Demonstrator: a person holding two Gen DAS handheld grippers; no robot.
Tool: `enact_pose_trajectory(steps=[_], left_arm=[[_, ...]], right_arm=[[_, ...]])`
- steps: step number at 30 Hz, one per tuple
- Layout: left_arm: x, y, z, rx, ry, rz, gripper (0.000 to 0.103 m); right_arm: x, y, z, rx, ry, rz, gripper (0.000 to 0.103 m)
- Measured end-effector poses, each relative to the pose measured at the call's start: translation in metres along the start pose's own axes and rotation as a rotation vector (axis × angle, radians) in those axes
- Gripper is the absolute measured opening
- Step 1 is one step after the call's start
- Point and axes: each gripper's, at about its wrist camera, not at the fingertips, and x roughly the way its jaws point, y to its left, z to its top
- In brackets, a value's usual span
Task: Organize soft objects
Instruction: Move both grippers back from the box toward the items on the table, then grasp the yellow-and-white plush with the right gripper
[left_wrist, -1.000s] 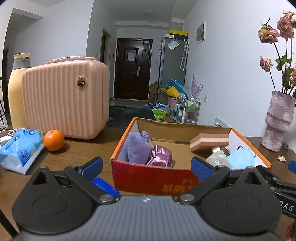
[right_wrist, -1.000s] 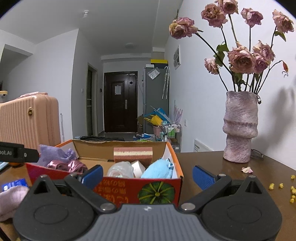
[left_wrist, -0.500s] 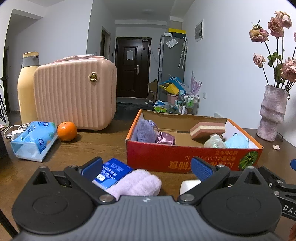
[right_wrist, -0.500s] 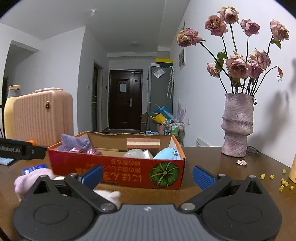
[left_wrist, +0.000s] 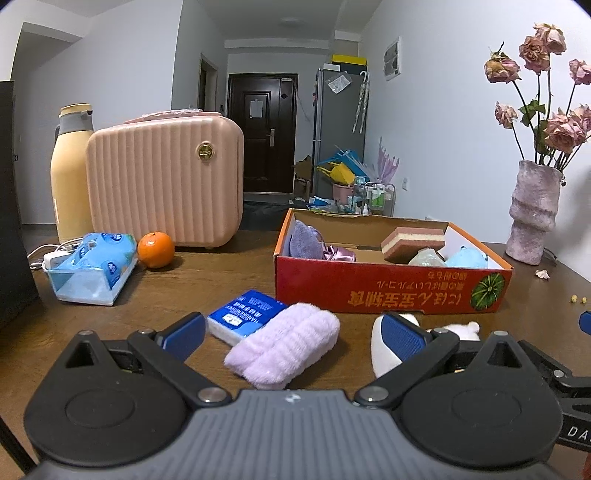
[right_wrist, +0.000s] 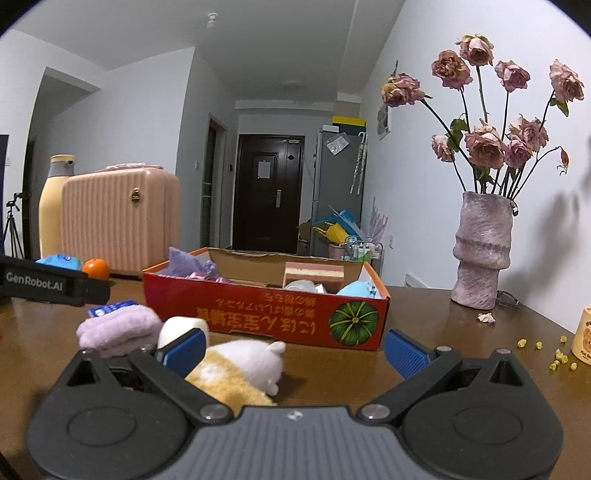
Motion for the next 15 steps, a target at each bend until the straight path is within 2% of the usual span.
enact_pose_trajectory(steps=[15], left_arm=[[-0.030,0.025,-0.015,0.023,0.014,-0.029,0.103]], right_arm=[[-0.016,0.020,-0.007,-0.029,0.050,0.017,0.103]])
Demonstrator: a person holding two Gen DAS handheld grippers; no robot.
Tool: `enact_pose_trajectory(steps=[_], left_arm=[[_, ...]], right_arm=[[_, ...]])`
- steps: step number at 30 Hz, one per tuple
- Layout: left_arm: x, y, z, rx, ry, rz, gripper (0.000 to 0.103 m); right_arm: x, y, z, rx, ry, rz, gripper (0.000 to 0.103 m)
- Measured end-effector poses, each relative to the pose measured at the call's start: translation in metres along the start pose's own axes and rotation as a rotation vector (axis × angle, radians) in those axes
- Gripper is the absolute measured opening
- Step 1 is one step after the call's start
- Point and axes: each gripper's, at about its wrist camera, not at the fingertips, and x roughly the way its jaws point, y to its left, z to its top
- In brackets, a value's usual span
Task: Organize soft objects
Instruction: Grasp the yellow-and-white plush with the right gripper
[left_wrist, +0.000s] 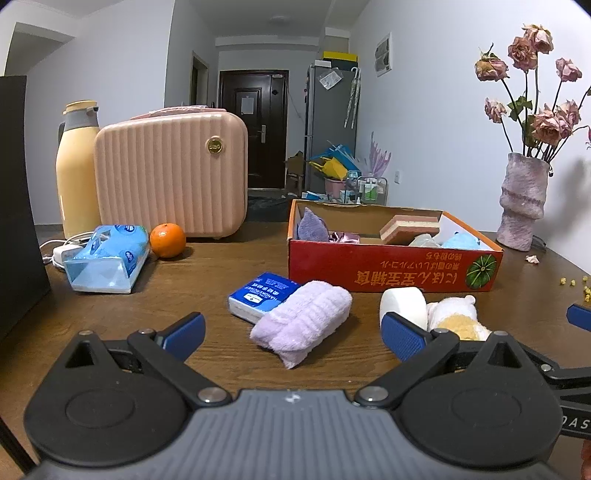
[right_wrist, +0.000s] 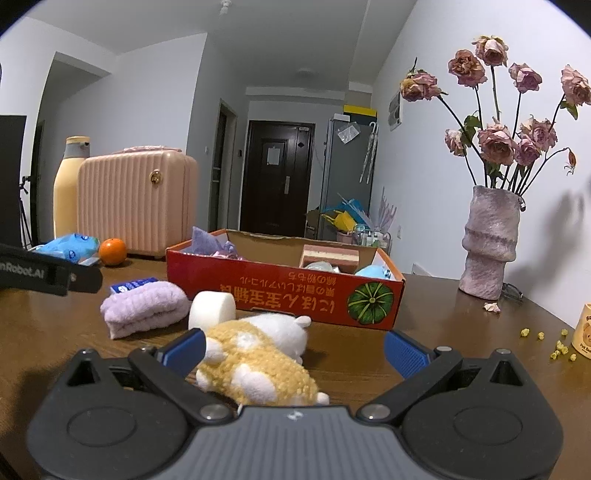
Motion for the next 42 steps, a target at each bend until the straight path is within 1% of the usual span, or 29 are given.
enact_pose_trajectory(steps=[5,13,20,27,36,40,42], left_arm=[[0.000,0.009,0.000,-0.015,0.012,-0.009,0.103],[0.004,0.019,0.001,-0.013,0.023,-0.009,0.103],[0.010,0.032,0.001,-0.022,0.042,0.001,0.103],[0.013,0.040,0.000,-0.024,0.056,0.001,0.103],[0.017,0.041,-0.001,-0.024,0.071,0.001,0.103],[0.018,0.041,-0.002,-0.026,0.079,0.006,0.103],[0.019,0.041,-0.002,-0.027,0.081,0.006,0.103]], right_arm=[[0.008,0.004,0.001,0.021,0.040,0.008,0.103],[0.037,0.017,0.004,0.106,0.148,0.037,0.103],[0.061,0.028,0.006,0.130,0.215,0.014,0.103],[0.083,0.022,0.006,0.187,0.272,0.008,0.103],[0.100,0.009,0.005,0.253,0.316,0.047,0.103],[0.106,0.005,0.005,0.256,0.333,0.071,0.095],[0.107,0.003,0.004,0.265,0.333,0.084,0.095]])
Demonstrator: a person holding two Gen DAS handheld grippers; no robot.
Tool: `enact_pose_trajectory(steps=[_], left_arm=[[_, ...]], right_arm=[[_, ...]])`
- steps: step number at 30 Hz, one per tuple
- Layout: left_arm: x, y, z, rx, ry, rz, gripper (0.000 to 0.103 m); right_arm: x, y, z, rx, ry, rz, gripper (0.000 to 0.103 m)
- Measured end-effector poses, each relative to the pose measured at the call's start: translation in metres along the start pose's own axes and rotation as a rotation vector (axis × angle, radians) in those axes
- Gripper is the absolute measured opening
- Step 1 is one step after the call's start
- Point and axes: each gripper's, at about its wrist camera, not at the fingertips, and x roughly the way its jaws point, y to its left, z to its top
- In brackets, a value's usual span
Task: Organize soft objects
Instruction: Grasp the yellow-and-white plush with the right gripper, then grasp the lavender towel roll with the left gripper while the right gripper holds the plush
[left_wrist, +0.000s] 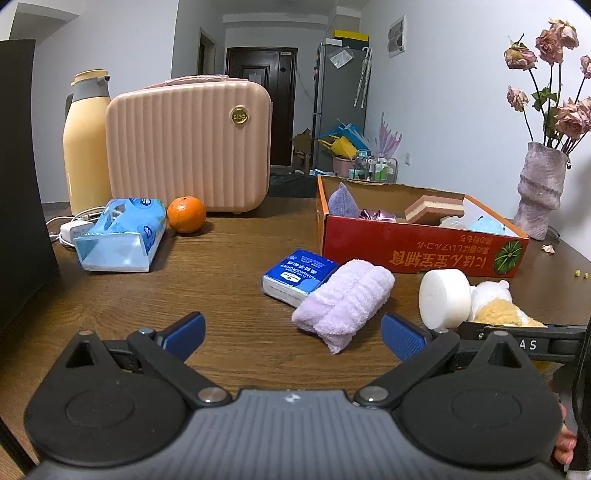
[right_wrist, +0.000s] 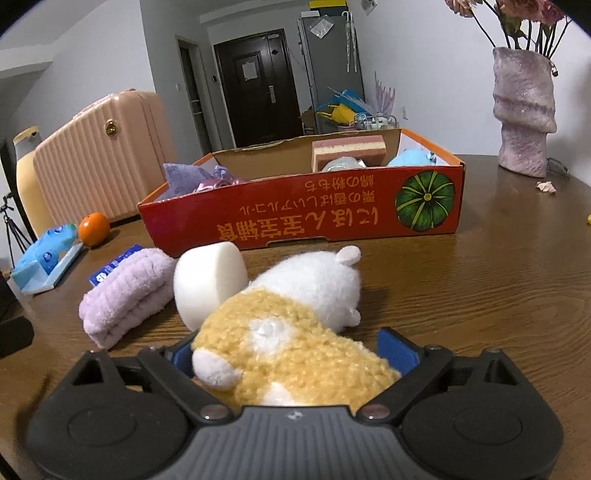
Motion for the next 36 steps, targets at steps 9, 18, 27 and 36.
enact_pose_trajectory(steps=[9,18,27,36], left_arm=[[0.000,0.000,0.000,0.000,0.003,0.001,0.103],[0.003,-0.001,0.000,0.004,0.006,0.004,0.103],[0.022,0.001,0.004,0.013,0.020,-0.031,0.103],[0.051,-0.011,0.007,0.073,0.048,-0.070,0.103]], right_arm=[[-0.008,0.006,-0.002,-0.042,-0.037,0.019,0.078],[-0.024,0.006,-0.001,-0.071,-0.131,0.016,0.072],[-0.039,-0.008,0.004,-0.065,-0.225,-0.019,0.072],[-0.040,-0.034,0.011,-0.035,-0.258,-0.078,0.072]])
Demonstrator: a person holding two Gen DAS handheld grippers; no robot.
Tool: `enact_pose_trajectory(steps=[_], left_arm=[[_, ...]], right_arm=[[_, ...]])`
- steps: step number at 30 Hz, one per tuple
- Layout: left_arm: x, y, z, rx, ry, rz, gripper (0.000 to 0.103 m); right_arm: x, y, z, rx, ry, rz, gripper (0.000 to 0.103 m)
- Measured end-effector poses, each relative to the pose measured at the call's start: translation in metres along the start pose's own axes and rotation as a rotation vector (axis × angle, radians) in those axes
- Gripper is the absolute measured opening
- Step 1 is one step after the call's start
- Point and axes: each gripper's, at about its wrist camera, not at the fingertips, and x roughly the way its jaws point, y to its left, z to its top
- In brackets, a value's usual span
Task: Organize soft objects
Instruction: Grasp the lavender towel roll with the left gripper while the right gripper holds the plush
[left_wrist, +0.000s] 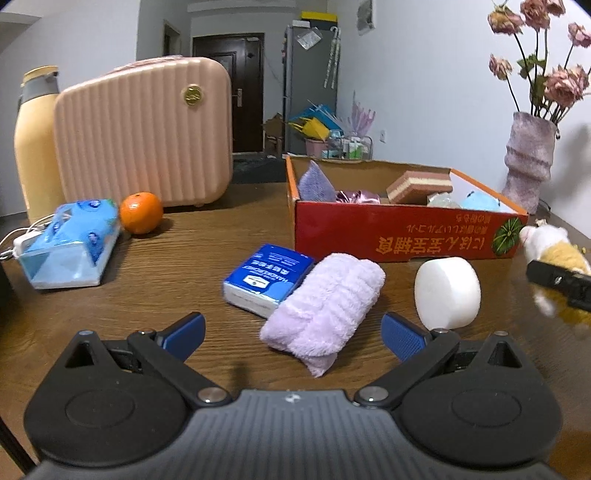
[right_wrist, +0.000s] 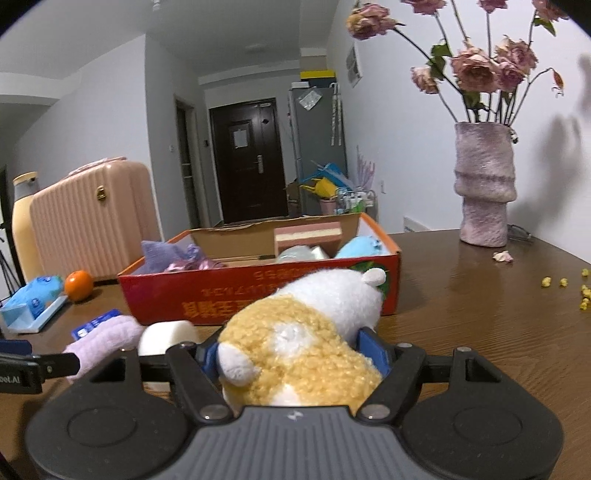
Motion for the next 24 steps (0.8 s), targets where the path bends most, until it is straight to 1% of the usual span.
enact_pose_trajectory(steps=[6,9,11,18,20,22,24], left_arm=[[0.022,-0.008,0.005,0.032,0.032,-0.001,0.103],[0.034,-0.009,0.008,0.029,0.060,-0.021,0.103],[0.040,-0.010,0.009,0.032,0.075,-0.020,0.103],[0.053,-0.017,0.012,0.056,0.086,-0.035,0.103],[0.053,-0.019,0.013,0.069,0.079,-0.038,0.100],[0.053,-0.020,0.012,0.075,0.076,-0.051,0.089],[0.054,-0.021,0.011,0.079,0.082,-0.061,0.082]], right_arm=[[0.003,-0.015,0.002,0.011,-0.004,-0.030,0.072],[0.005,-0.020,0.002,0.013,-0.004,-0.038,0.072],[0.006,-0.023,0.003,0.013,-0.004,-0.040,0.072],[0.007,-0.023,0.002,0.011,-0.002,-0.029,0.072],[0.006,-0.021,0.002,0.006,-0.002,-0.027,0.072],[0.005,-0.021,0.002,0.004,-0.007,-0.023,0.072],[0.005,-0.022,0.002,0.003,-0.008,-0.020,0.072]])
